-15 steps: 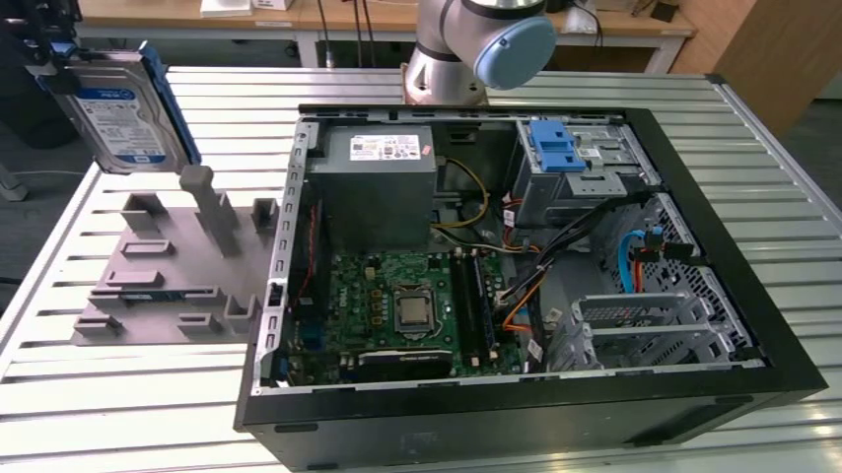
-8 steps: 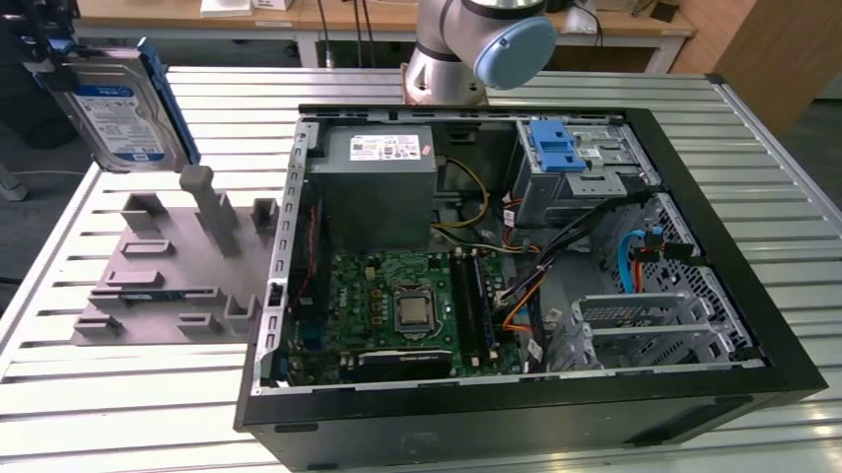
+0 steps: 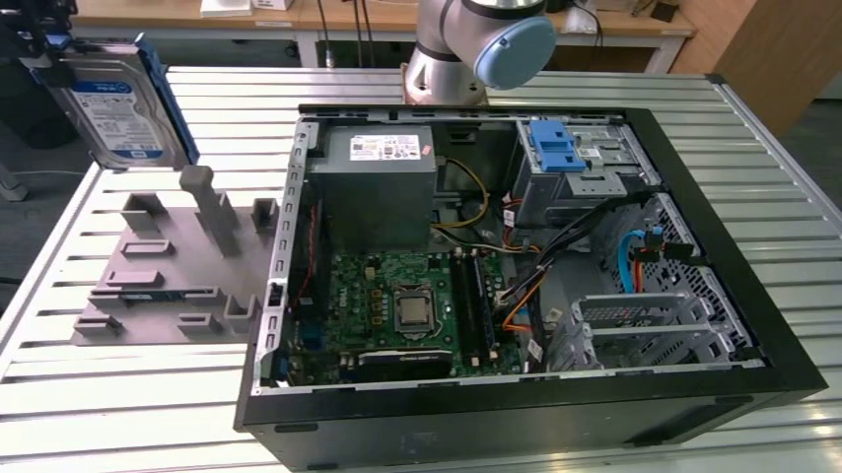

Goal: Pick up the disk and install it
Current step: 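Pick up the disk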

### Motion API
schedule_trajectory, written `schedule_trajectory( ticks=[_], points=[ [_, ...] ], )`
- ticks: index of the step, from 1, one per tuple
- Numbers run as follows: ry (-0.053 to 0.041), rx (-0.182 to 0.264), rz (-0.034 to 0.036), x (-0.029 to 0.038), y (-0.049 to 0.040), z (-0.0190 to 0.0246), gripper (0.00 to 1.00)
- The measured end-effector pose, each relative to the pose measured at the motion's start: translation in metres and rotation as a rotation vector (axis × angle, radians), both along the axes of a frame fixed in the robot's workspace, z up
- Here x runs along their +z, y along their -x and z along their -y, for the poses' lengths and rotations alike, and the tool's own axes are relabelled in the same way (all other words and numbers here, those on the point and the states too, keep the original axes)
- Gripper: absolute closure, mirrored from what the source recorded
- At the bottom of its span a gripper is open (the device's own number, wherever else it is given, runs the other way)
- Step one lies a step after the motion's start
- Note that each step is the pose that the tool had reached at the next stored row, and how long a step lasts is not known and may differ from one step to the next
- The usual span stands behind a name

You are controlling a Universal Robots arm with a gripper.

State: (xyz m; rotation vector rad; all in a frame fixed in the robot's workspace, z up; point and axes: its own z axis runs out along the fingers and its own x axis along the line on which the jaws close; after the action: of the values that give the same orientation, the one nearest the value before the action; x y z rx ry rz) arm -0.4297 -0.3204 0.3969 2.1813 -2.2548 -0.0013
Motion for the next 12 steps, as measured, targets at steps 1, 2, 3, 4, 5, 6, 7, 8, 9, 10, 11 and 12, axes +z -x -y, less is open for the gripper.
schedule_trajectory(
  ticks=[1,2,3,4,5,6,7,8,9,10,11,12],
  points=[
    [0.0000,0.000,0.0001,0.0006,0.0000,0.0000,0.64],
    [0.0000,0.000,0.0000,0.0012,0.0000,0.0000,0.64],
    [0.0000,0.000,0.0000,0.0017,0.0000,0.0000,0.64],
    [0.0000,0.000,0.0001,0.0022,0.0000,0.0000,0.64],
    [0.0000,0.000,0.0000,0.0028,0.0000,0.0000,0.64],
    [0.0000,0.000,0.0000,0.0034,0.0000,0.0000,0.64],
    [-0.0001,0.000,0.0000,0.0039,0.0000,0.0000,0.64],
    [0.0000,0.000,0.0000,0.0044,0.0000,0.0000,0.64],
    [0.0000,0.000,0.0001,0.0049,0.0000,0.0000,0.64],
    [0.0000,0.000,0.0000,0.0054,0.0000,0.0000,0.64],
    [0.0000,0.000,0.0000,0.0059,0.0000,0.0000,0.64],
    [-0.0001,0.000,0.0001,0.0064,0.0000,0.0000,0.64]
  ],
)
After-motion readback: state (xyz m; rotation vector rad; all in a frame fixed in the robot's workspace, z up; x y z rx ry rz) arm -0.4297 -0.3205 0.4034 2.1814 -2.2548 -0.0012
